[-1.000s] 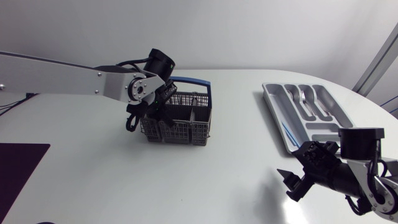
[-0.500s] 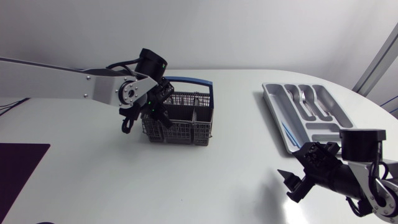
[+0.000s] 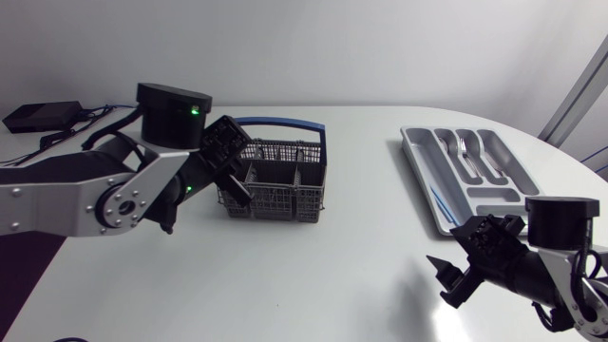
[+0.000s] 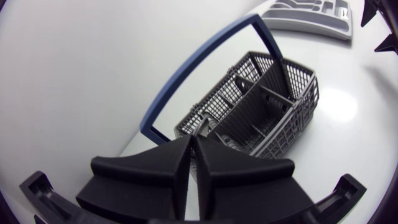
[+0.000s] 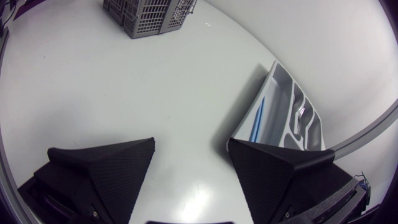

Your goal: Unload the cutlery basket into the drawer organizer.

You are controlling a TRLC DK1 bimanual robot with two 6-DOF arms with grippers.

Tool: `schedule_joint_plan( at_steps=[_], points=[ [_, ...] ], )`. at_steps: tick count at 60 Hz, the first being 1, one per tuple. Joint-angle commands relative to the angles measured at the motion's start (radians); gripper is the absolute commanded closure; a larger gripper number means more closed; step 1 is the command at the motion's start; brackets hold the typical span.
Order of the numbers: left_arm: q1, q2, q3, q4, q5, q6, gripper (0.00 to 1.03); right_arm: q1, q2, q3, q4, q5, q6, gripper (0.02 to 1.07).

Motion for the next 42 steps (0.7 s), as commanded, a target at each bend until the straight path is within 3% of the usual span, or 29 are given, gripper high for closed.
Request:
schedule_joint_plan(
  at_steps=[1,12,26,33,42],
  points=[
    [-0.02,-0.083,-0.036,0.04,-0.008,0.039,0.98,0.004,-0.038,-0.017,-0.023,0.01,0.013,0.21],
    [-0.026,-0.217,0.0,-0.002,-0.008,-0.033,0.98,0.016,-0.156,0.046,-0.121,0.008,0.088,0.21],
    [-0.055,-0.298,0.096,-0.194,0.035,-0.19,0.98,0.058,-0.238,0.161,-0.213,0.005,0.22,0.21],
    [-0.077,-0.286,0.169,-0.329,0.107,-0.305,0.98,0.096,-0.246,0.235,-0.256,0.004,0.295,0.21],
    [-0.078,-0.24,0.227,-0.421,0.222,-0.423,0.97,0.17,-0.225,0.307,-0.27,0.004,0.392,0.21]
  ],
)
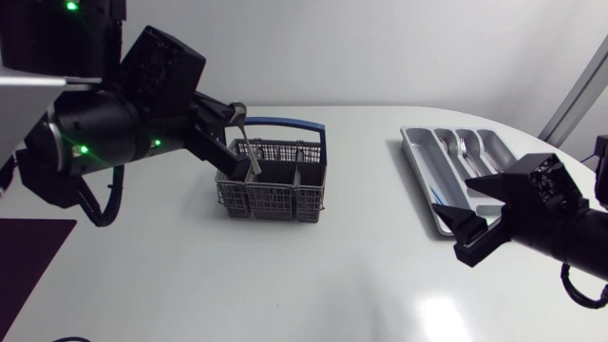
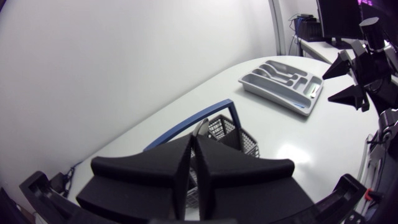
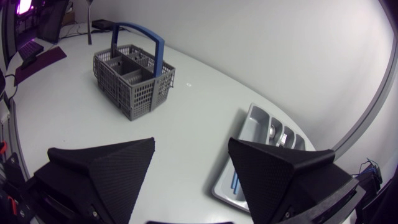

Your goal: Unload the cutlery basket into the drawer organizer.

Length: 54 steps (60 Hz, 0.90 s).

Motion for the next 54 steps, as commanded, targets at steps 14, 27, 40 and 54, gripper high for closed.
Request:
schedule_joint_plan(
  at_steps=[14,27,40,54],
  points=[
    [0.062,0.161,0.119,-0.105,0.265,-0.179,0.97,0.196,0.174,0.17,-0.024,0.006,0.238,0.21],
    [0.139,0.285,0.231,-0.197,0.455,-0.237,0.97,0.366,0.387,0.294,-0.005,0.006,0.331,0.22],
    [0.171,0.378,0.314,-0.248,0.583,-0.292,0.97,0.429,0.543,0.393,0.034,0.001,0.353,0.22],
    [0.16,0.458,0.368,-0.277,0.644,-0.324,0.97,0.435,0.681,0.494,0.083,-0.007,0.354,0.32]
  ],
)
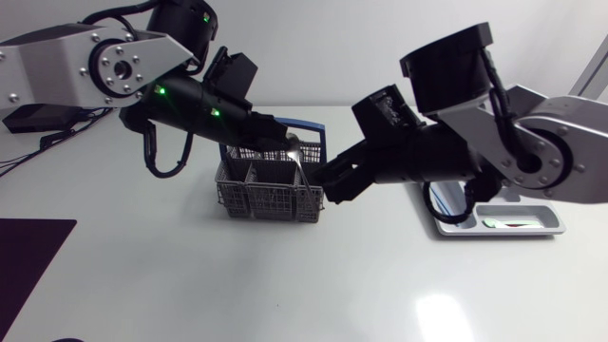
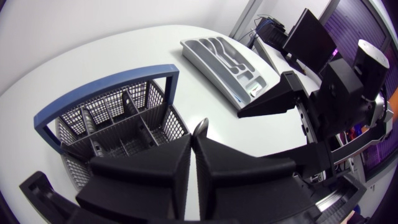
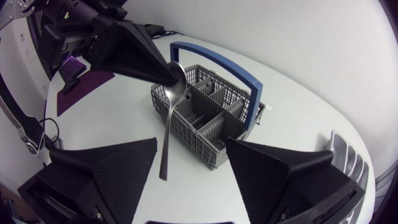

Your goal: Unload the cutlery basket into the drawer organizer.

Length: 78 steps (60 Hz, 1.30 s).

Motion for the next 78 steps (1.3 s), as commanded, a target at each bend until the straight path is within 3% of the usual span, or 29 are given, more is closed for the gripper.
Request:
schedule_joint_plan(
  at_steps=[1,33,59,65,71,78],
  points=[
    [-0.005,0.038,0.051,-0.016,0.025,-0.038,0.97,0.011,0.059,0.051,0.024,0.0,0.027,0.33],
    [0.011,0.064,0.075,-0.026,0.061,-0.044,0.97,0.019,0.194,0.142,0.033,0.0,0.034,0.58],
    [0.03,0.049,0.041,-0.023,0.061,-0.039,0.97,0.057,0.188,0.122,0.03,0.017,0.031,1.0],
    [0.031,0.046,0.034,-0.022,0.061,-0.039,0.95,0.063,0.183,0.114,0.033,0.023,0.031,1.02],
    [0.031,0.038,0.034,-0.02,0.061,-0.038,0.82,0.066,0.179,0.102,0.036,0.023,0.027,1.02],
    [0.031,0.021,0.043,-0.017,0.061,-0.03,0.58,0.066,0.168,0.085,0.035,0.015,0.016,1.02]
  ],
)
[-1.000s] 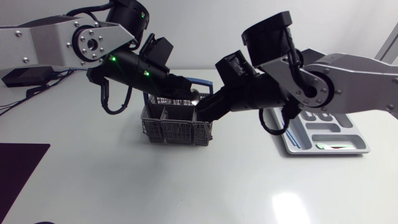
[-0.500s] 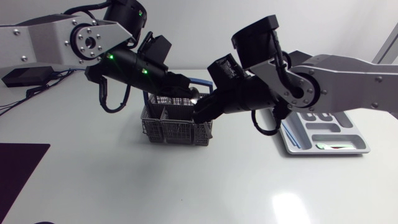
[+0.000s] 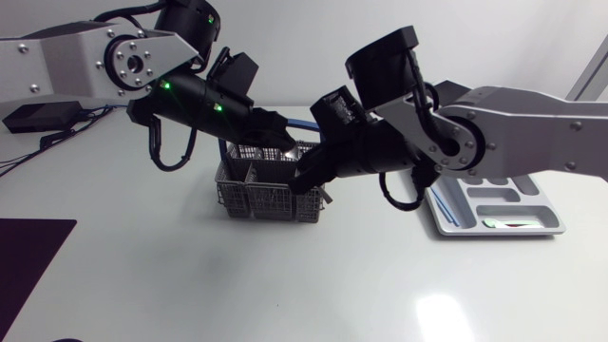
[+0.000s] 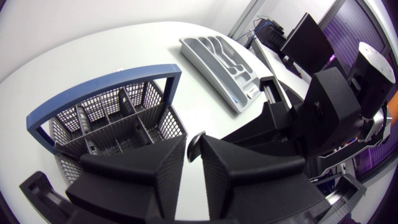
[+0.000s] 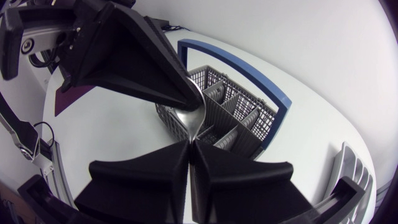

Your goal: Unload the cutlery basket into the drawer organizer.

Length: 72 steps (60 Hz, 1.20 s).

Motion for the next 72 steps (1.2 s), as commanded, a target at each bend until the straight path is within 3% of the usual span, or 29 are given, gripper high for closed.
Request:
schedule_joint_plan(
  at_steps=[1,4,8,13,17,30,38,50,61,72],
  points=[
    [0.006,-0.027,-0.001,0.003,0.009,-0.013,0.56,0.008,-0.011,-0.031,0.0,-0.01,0.008,1.02],
    [0.01,-0.044,0.007,0.014,0.009,-0.013,0.44,0.008,-0.021,-0.045,-0.002,-0.018,0.006,1.02],
    [0.015,-0.06,0.016,0.018,0.007,-0.011,0.36,0.005,-0.035,-0.062,-0.009,-0.024,-0.006,1.02],
    [0.032,-0.108,0.033,0.029,0.003,0.007,0.13,-0.005,-0.066,-0.093,-0.02,-0.039,-0.03,1.02],
    [0.047,-0.134,0.039,0.029,-0.025,0.029,0.06,-0.022,-0.095,-0.119,-0.035,-0.059,-0.05,1.02],
    [0.124,-0.206,-0.013,0.02,-0.088,0.13,0.06,-0.17,-0.193,-0.225,-0.089,-0.177,-0.182,1.02],
    [0.155,-0.252,-0.101,0.02,-0.152,0.24,0.06,-0.36,-0.244,-0.272,-0.167,-0.309,-0.339,1.01],
    [0.198,-0.304,-0.216,0.023,-0.163,0.357,0.06,-0.677,-0.242,-0.26,-0.321,-0.481,-0.641,1.01],
    [0.224,-0.324,-0.299,0.035,-0.163,0.444,0.05,-0.886,-0.167,-0.203,-0.465,-0.512,-0.963,1.01],
    [0.242,-0.334,-0.348,0.044,-0.163,0.49,0.05,-1.064,0.028,-0.073,-0.612,-0.518,-1.265,1.01]
  ],
)
